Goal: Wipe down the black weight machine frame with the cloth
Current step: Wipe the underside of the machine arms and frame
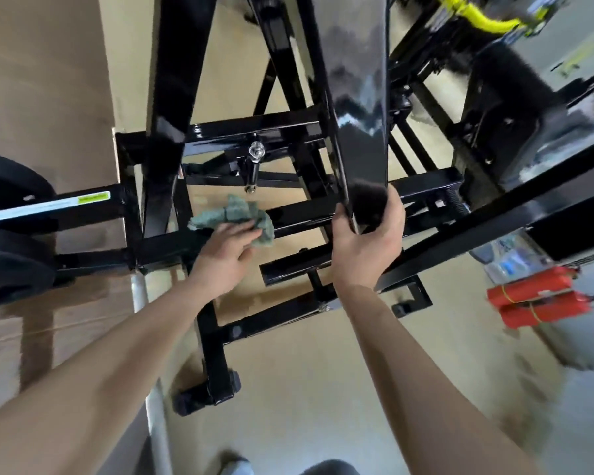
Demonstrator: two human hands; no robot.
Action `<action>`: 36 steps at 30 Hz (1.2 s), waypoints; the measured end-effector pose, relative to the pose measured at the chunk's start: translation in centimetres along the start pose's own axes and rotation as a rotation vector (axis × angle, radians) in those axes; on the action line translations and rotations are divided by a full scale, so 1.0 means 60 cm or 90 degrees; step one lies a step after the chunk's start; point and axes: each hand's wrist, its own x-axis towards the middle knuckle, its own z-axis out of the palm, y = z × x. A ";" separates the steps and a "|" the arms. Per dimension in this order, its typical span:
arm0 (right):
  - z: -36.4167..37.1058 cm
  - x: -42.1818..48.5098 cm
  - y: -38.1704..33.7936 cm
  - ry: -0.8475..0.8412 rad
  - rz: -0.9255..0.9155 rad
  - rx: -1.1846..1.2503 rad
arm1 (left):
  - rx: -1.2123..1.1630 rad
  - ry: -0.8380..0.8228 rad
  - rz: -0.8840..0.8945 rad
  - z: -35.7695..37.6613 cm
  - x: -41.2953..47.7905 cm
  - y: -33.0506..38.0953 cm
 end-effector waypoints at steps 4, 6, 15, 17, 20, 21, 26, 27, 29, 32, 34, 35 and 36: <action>0.002 0.001 0.008 0.040 -0.038 0.029 | 0.050 -0.040 0.102 0.020 0.056 0.029; 0.002 0.000 0.009 0.039 -0.053 0.045 | 0.077 -0.059 0.156 0.029 0.087 0.041; 0.029 0.005 0.042 0.115 -0.135 0.061 | 0.126 -0.043 0.290 0.075 0.204 0.063; 0.035 0.002 0.048 0.140 -0.147 0.076 | 0.141 -0.029 0.306 0.082 0.210 0.062; 0.040 -0.005 0.055 0.152 -0.150 0.095 | 0.148 -0.023 0.331 0.083 0.223 0.062; 0.040 -0.006 0.057 0.146 -0.155 0.101 | 0.146 -0.033 0.337 0.083 0.229 0.063; 0.024 0.001 0.079 0.075 -0.179 0.054 | 0.167 -0.085 0.348 0.080 0.244 0.090; 0.019 0.004 0.087 0.063 -0.186 0.046 | 0.181 -0.082 0.339 0.080 0.245 0.092; 0.014 0.009 0.100 0.073 -0.192 0.042 | 0.187 -0.064 0.333 0.073 0.238 0.090; 0.024 0.003 0.098 0.099 -0.185 0.047 | 0.162 -0.018 0.326 0.057 0.213 0.063; 0.029 -0.003 0.095 0.114 -0.180 0.053 | 0.151 0.005 0.312 0.049 0.191 0.041; 0.028 -0.007 0.094 0.120 -0.178 0.051 | 0.151 0.016 0.309 0.047 0.178 0.030; 0.027 -0.010 0.091 0.121 -0.175 0.050 | 0.149 0.029 0.306 0.042 0.165 0.023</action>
